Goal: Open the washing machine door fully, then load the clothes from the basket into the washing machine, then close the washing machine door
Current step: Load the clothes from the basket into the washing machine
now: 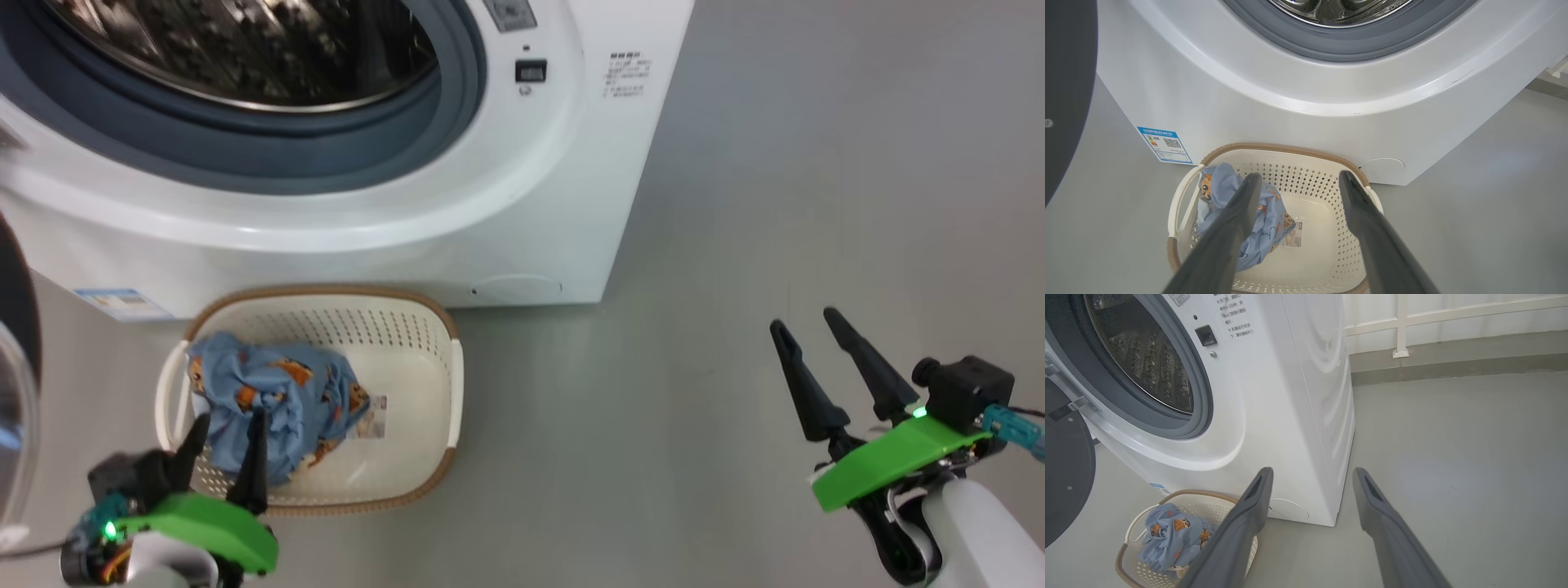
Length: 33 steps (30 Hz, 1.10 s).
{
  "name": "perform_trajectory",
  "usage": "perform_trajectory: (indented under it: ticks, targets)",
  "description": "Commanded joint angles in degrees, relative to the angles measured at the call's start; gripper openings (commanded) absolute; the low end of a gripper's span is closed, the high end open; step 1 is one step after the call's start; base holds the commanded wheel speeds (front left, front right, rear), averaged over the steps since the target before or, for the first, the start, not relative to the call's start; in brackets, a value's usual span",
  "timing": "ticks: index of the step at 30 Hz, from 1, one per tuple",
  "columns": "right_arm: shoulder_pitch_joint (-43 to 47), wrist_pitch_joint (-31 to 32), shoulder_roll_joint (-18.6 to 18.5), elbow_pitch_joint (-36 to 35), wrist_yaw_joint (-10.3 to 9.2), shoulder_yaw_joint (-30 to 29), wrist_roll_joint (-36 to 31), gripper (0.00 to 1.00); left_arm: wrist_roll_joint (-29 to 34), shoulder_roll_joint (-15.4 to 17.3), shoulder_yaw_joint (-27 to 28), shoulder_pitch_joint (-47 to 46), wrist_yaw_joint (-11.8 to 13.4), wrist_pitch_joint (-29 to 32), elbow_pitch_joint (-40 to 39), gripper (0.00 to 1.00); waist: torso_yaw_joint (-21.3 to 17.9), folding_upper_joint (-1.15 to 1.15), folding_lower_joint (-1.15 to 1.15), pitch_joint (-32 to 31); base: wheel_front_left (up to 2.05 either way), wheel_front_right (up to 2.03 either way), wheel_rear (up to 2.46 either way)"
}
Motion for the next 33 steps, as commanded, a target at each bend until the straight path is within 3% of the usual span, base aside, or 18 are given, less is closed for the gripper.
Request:
perform_trajectory:
  ticks: [1,11,19,33]
  targets:
    - [-0.98,-0.69,-0.18,-1.51,0.08,1.09,-0.6,1.0,0.55,1.68,1.38,-2.83,-0.18,-0.37,0.6,1.0,-0.97,0.0,0.0,4.49,0.0,0.0,0.0]
    - [-5.61,-0.69,2.0,-2.69,0.08,0.26,-1.75,1.0,0.77,3.05,-2.7,-17.42,-0.18,-0.37,20.57,1.0,-3.34,0.0,0.0,14.36,0.0,0.0,0.0]
    - [-7.99,-0.69,3.09,-3.13,0.08,0.53,-2.48,1.0,-0.65,4.44,-6.61,-25.35,-0.18,0.54,31.37,1.0,-4.75,0.0,0.0,19.56,0.0,0.0,0.0]
    - [-10.46,-0.69,3.64,-4.03,0.08,1.79,-2.92,1.0,-3.58,7.68,-9.02,-32.14,-0.17,3.94,36.96,1.0,-6.59,0.0,0.0,24.81,0.0,0.0,0.0]
